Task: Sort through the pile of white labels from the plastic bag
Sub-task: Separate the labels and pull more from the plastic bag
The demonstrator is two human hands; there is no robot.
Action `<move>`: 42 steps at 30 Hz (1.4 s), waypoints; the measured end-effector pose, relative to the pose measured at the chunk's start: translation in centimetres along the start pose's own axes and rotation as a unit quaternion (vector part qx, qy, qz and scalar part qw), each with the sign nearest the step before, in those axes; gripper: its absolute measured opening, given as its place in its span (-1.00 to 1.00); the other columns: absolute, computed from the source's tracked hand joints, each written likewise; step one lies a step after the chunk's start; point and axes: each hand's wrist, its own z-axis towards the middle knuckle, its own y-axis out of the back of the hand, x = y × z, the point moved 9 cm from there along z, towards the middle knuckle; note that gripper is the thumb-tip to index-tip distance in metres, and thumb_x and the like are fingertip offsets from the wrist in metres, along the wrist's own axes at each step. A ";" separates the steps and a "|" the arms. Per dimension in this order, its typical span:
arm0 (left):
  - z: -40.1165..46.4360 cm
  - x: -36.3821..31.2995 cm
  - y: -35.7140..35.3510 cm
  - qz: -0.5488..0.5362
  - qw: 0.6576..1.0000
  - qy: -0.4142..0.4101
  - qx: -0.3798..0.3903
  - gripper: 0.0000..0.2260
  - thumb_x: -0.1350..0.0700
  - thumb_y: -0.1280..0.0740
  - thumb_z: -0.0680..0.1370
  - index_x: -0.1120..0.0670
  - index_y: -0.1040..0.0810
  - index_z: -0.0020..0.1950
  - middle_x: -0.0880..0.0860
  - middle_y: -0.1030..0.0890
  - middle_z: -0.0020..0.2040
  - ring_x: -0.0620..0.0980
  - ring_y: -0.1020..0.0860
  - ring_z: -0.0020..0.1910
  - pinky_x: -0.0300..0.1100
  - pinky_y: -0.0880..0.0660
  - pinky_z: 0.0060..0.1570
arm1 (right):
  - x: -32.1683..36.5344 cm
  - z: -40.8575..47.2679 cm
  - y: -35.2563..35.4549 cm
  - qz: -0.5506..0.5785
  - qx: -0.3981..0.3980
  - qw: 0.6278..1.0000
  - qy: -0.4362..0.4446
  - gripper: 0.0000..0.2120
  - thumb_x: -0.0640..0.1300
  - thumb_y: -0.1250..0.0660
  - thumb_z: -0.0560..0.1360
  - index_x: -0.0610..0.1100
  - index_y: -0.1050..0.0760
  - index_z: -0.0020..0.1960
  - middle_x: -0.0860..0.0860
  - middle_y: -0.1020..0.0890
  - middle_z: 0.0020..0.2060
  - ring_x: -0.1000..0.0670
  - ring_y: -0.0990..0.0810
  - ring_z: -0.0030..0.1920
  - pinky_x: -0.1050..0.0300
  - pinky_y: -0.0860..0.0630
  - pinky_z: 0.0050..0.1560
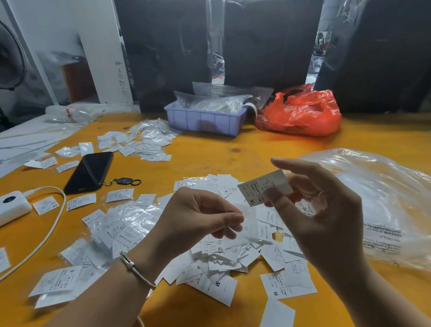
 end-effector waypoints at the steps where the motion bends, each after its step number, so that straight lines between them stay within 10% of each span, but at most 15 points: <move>1: 0.0 0.0 0.0 0.001 1.000 0.000 0.000 -0.83 0.11 -0.50 0.40 0.19 -0.72 -0.11 0.12 -0.72 -0.26 0.09 -0.70 -0.30 -0.23 -0.58 -0.35 | 0.1 0.0 -0.2 -0.014 0.007 1.000 0.005 -0.65 -0.28 -0.46 0.39 -0.07 -0.56 0.14 0.10 -0.67 -0.22 0.04 -0.64 -0.25 0.20 -0.55 -0.28; 18: 0.0 0.0 -0.2 0.011 1.000 0.001 0.010 -0.83 0.12 -0.50 0.41 0.21 -0.72 -0.10 0.11 -0.72 -0.26 0.08 -0.70 -0.30 -0.23 -0.59 -0.34 | 0.3 -0.3 -0.6 -0.116 0.010 0.990 0.076 -0.67 -0.27 -0.44 0.40 -0.09 -0.56 0.14 0.05 -0.66 -0.22 0.11 -0.57 -0.29 0.44 -0.46 -0.29; 42: 0.1 0.8 -1.1 0.012 0.998 0.022 0.057 -0.76 0.07 -0.47 0.43 0.24 -0.71 -0.07 0.11 -0.73 -0.20 0.05 -0.70 -0.25 -0.25 -0.57 -0.30 | -1.2 -0.4 -2.0 -0.135 0.128 0.981 0.055 -0.71 -0.28 -0.36 0.44 -0.11 -0.60 0.14 0.05 -0.66 -0.23 0.00 -0.61 -0.30 0.10 -0.55 -0.37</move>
